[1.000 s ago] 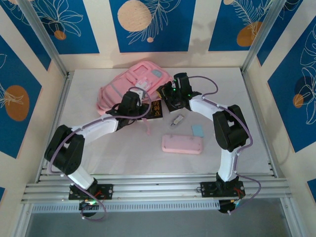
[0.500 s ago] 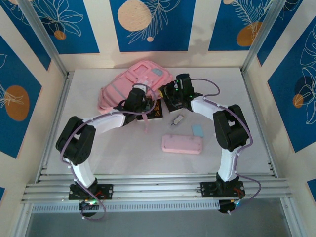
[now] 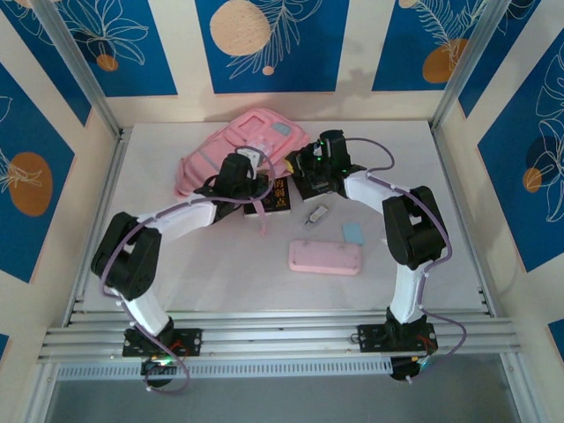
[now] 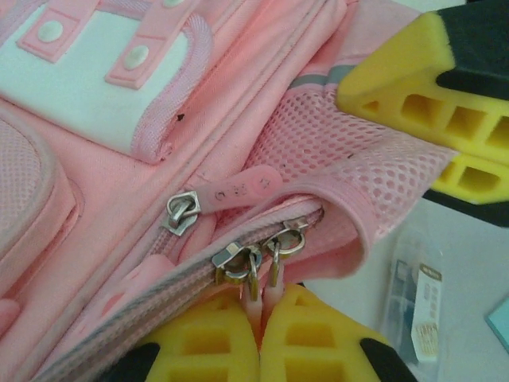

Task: Pack the student bag
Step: Unzip the student bag at the center of the table.

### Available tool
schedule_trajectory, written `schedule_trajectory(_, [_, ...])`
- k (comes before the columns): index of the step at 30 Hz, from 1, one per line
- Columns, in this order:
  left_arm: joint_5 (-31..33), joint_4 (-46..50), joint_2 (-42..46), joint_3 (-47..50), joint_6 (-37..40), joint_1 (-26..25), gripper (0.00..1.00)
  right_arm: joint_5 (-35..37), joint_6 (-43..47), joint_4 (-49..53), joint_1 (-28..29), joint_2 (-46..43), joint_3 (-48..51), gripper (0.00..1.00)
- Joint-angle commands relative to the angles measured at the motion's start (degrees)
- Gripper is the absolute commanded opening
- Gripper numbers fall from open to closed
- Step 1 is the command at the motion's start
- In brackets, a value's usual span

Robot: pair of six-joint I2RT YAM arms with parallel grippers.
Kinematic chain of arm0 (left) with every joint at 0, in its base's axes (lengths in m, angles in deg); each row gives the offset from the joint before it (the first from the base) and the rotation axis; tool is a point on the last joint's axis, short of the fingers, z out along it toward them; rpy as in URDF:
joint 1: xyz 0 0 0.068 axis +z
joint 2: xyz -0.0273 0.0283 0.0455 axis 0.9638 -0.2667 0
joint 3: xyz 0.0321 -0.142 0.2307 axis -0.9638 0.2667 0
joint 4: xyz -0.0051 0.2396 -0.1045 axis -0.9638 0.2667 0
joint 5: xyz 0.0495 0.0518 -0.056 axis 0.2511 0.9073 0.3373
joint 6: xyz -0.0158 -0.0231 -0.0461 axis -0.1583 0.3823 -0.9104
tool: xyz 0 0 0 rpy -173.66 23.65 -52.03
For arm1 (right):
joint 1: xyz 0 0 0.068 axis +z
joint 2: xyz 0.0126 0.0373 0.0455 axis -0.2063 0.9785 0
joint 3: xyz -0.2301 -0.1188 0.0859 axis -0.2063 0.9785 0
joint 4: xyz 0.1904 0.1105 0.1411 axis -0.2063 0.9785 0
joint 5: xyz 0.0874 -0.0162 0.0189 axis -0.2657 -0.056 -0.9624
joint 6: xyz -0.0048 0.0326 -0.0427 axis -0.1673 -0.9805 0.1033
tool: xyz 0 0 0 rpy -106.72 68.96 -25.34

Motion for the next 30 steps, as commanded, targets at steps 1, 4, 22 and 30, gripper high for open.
schedule_trajectory(1, [-0.56,6.04,3.15,2.42,2.87,3.23,0.00,-4.10,1.87,-1.80,-1.71,-0.47,0.23,0.00])
schedule_trajectory(4, [-1.42,10.61,3.21,2.15,3.61,4.18,0.00,-3.62,2.96,-0.44,-2.36,-0.42,-0.35,0.00])
schedule_trajectory(22, [-24.54,14.41,1.59,-1.07,7.20,5.27,0.19,-6.66,7.00,1.21,-3.29,0.88,-3.80,0.00])
schedule_trajectory(30, [-21.63,11.13,0.52,-1.36,5.12,6.18,0.14,-7.87,7.01,0.67,-3.33,0.85,-3.83,0.00])
